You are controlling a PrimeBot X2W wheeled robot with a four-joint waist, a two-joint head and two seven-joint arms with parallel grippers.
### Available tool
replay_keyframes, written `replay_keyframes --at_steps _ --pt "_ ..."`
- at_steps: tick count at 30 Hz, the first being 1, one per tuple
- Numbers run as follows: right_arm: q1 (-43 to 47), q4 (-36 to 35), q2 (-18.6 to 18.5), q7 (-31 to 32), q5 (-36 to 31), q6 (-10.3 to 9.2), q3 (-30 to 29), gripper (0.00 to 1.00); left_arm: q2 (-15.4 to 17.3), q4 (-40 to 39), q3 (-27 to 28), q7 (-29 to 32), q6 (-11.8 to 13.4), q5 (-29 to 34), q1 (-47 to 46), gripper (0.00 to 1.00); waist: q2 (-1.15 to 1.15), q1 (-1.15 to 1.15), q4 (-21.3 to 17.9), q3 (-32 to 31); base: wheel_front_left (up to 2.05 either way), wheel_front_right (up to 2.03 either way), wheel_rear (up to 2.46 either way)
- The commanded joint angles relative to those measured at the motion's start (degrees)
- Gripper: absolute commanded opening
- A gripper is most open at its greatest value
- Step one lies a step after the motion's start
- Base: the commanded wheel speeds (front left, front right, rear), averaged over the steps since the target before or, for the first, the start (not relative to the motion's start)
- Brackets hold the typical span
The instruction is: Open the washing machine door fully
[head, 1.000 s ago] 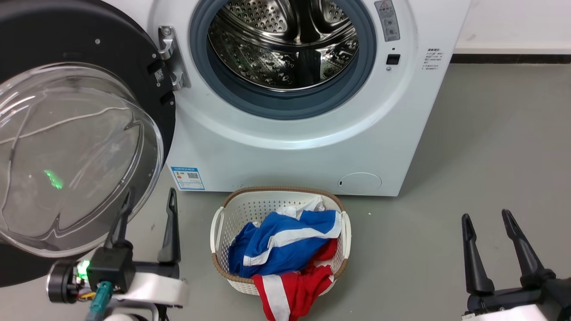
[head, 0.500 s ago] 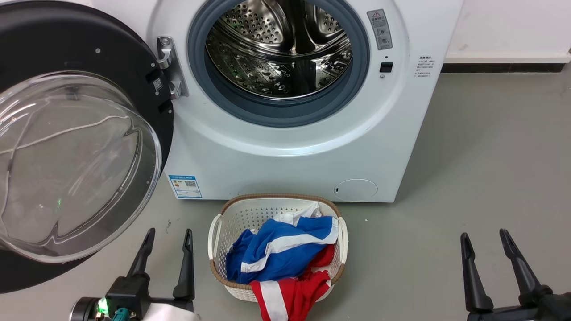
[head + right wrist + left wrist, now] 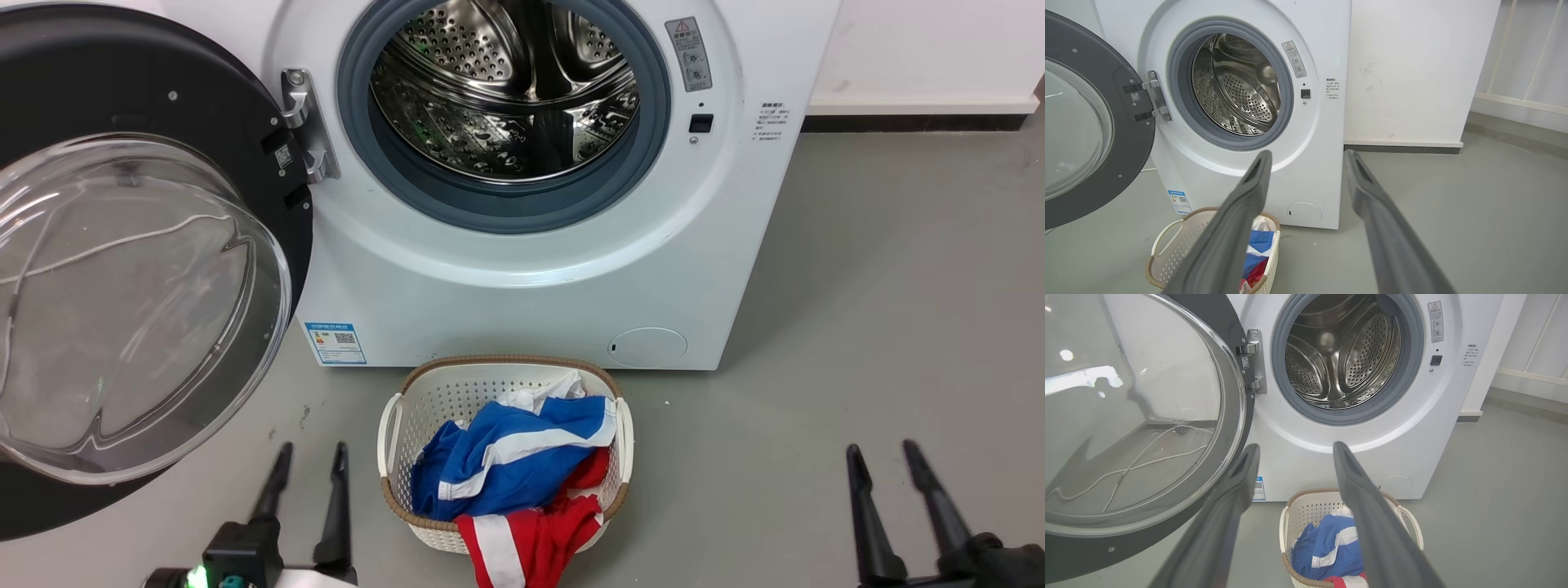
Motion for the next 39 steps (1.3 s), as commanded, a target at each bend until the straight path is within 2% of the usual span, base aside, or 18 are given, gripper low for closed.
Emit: replay_keyframes --at_steps 1,4,22,31,39 --pt "0.1 0.5 0.0 0.0 0.1 0.00 0.1 0.00 -0.1 0.6 0.0 0.1 0.0 -0.1 0.0 0.00 0.00 0.00 0.0 0.0 0.00 0.00 0.00" --pt "0.2 1.9 0.0 0.3 0.7 0.00 0.2 0.00 -0.2 2.2 0.1 0.3 0.0 -0.7 0.5 0.00 0.00 0.00 0.0 0.0 0.00 0.00 0.00" --pt "-4.5 5.9 -1.3 4.2 23.8 0.00 1.0 0.00 -0.2 3.5 1.8 5.6 -1.4 -22.3 -2.5 0.00 0.00 0.00 -0.1 0.1 0.00 0.00 0.00" --pt "-6.5 7.7 -1.7 6.1 33.7 0.00 1.1 0.00 -0.2 4.1 2.6 7.9 -2.0 -32.0 -3.8 0.00 0.00 0.00 -0.1 0.2 0.00 0.00 0.00" --pt "-7.8 8.8 -1.9 7.4 40.0 0.00 1.1 0.00 -0.2 4.5 3.1 9.4 -2.4 -38.0 -4.6 0.00 0.00 0.00 -0.1 0.2 0.00 0.00 0.00"
